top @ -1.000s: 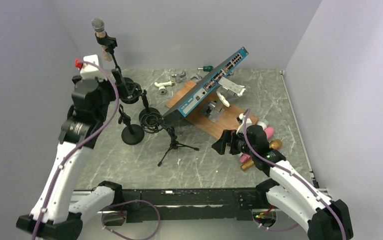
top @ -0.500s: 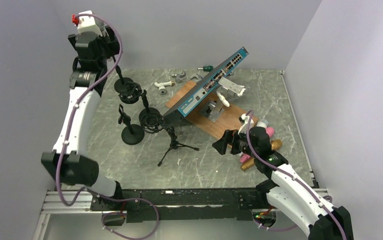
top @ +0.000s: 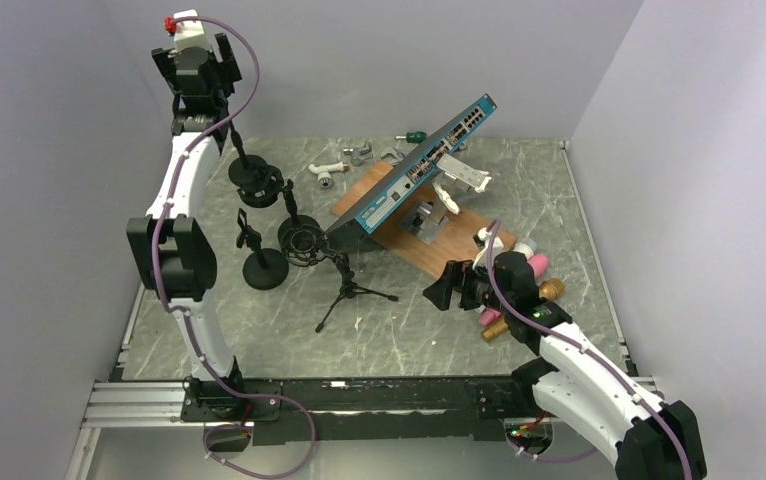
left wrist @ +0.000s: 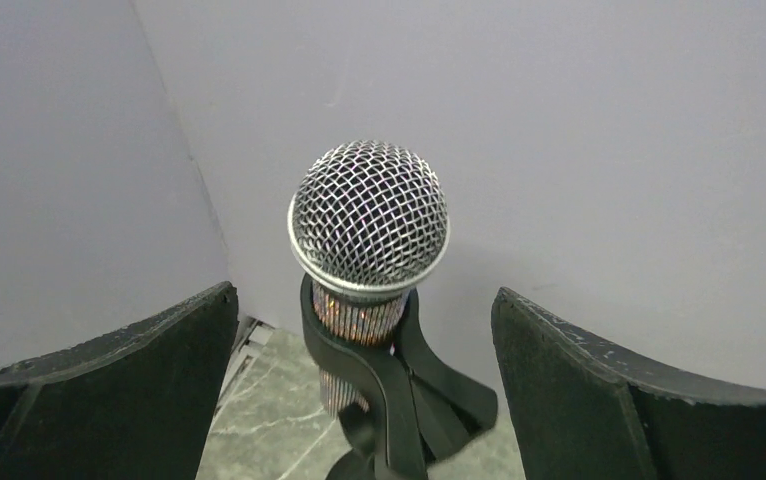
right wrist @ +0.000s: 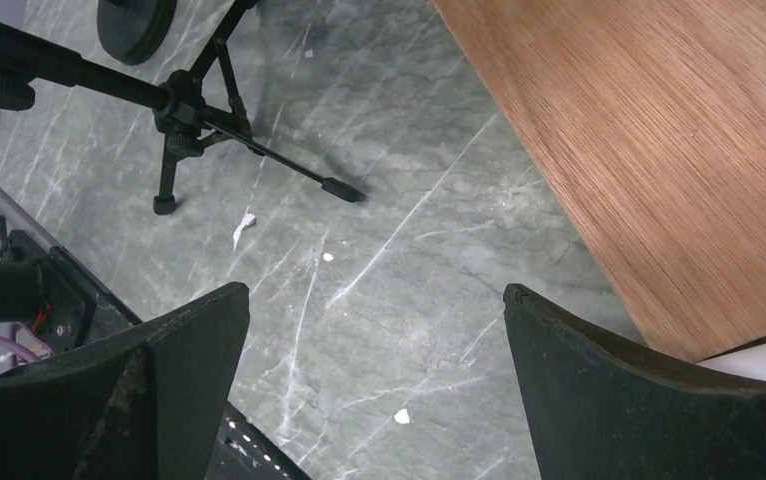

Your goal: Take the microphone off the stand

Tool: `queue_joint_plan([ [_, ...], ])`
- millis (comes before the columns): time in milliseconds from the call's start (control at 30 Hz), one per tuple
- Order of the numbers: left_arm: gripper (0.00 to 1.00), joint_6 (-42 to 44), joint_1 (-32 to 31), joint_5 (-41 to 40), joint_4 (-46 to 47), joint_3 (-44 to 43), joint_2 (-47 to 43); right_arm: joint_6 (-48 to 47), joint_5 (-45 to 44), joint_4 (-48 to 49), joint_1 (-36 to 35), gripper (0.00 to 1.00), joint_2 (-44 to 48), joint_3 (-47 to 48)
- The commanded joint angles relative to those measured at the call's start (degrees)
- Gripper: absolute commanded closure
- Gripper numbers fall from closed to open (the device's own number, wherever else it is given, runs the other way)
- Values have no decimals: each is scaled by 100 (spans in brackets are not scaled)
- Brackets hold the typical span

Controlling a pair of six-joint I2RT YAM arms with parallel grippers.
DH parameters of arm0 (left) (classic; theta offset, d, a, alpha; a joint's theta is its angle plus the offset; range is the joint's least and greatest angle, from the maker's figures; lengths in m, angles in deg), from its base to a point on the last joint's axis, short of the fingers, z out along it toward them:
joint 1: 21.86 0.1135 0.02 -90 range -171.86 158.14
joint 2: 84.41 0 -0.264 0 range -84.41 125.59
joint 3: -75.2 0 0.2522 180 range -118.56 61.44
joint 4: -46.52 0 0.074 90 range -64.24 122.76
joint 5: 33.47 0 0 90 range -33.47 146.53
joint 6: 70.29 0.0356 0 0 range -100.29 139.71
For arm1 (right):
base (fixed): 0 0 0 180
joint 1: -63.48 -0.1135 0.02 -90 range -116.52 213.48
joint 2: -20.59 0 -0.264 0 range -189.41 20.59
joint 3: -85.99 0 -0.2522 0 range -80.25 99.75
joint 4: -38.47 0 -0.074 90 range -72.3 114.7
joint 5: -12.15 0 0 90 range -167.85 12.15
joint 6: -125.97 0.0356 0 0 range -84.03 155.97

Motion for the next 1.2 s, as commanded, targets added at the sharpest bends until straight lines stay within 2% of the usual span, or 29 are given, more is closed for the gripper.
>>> queue_joint_plan([
  [0,1,-2,188,167,963,-452,428,-89,62,287,-31,0,-64,70],
  [67,7,79,198,121,1096,-487,565,-87,71,341,-31,0,-143,59],
  [133,18,175,196,-1,1096,-548,666,-100,64,311,-31,0,-251,103],
  [200,45,316,194,-183,1081,-601,697,-104,46,285,-32,0,-325,136],
  [233,52,327,196,-273,1084,-599,685,-100,33,295,-31,0,-350,131],
  [267,58,484,198,-347,1074,-614,670,-96,28,311,-31,0,-378,129],
  [433,71,779,186,-483,1134,-436,342,-101,-28,302,-31,0,-438,146],
  [567,96,1052,157,-777,1463,182,-283,-95,7,331,-30,0,-415,130],
  [600,100,1116,132,-949,1566,402,-479,-95,10,328,-31,0,-398,123],
  [833,100,2098,-186,-2535,2907,2445,-2082,-69,115,334,-31,0,-249,69],
  [933,100,2166,-301,-3020,2856,3176,-2806,-36,171,369,-32,0,-106,14],
  [1067,100,3005,-700,-4030,3232,3758,-3369,-8,178,360,-32,0,-229,9],
  [1167,100,3969,-1227,-4646,3859,4335,-3775,-16,239,306,-27,0,-395,87],
])
